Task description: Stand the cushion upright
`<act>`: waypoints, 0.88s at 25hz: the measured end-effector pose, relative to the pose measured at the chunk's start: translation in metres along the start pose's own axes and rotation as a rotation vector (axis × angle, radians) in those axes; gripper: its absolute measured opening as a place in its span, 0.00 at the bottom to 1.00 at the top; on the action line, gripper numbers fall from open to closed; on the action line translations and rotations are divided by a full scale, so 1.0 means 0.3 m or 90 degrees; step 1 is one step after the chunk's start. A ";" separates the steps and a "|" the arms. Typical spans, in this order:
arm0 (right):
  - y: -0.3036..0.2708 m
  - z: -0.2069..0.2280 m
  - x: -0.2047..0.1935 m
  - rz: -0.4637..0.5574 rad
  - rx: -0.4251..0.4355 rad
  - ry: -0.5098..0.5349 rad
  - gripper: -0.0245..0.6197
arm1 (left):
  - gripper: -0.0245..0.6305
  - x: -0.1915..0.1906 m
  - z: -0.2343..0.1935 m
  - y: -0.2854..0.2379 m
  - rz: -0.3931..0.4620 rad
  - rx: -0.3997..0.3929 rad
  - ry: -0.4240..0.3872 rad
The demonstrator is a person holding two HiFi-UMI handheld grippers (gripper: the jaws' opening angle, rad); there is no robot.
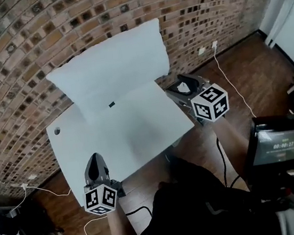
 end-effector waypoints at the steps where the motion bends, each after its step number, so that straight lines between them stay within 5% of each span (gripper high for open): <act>1: 0.028 -0.031 0.000 0.007 0.004 -0.003 0.50 | 0.05 -0.001 0.016 0.015 -0.007 -0.022 0.010; 6: 0.174 -0.119 -0.016 0.021 0.022 -0.005 0.25 | 0.05 -0.003 0.142 0.084 -0.018 -0.088 -0.002; 13: 0.264 -0.139 -0.024 0.041 0.045 -0.002 0.06 | 0.05 0.012 0.274 0.123 -0.001 -0.076 -0.041; 22: 0.434 0.005 -0.060 0.042 0.131 0.000 0.05 | 0.05 0.032 0.623 0.120 -0.001 -0.026 -0.055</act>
Point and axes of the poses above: the fingertips, and each gripper's own axes: y backward along the fingers, z to its right, x out of its top, the point moved 6 cm from there along y, backward along the fingers, and after that the axes turned 8 degrees about -z, right-handed, at the moved point
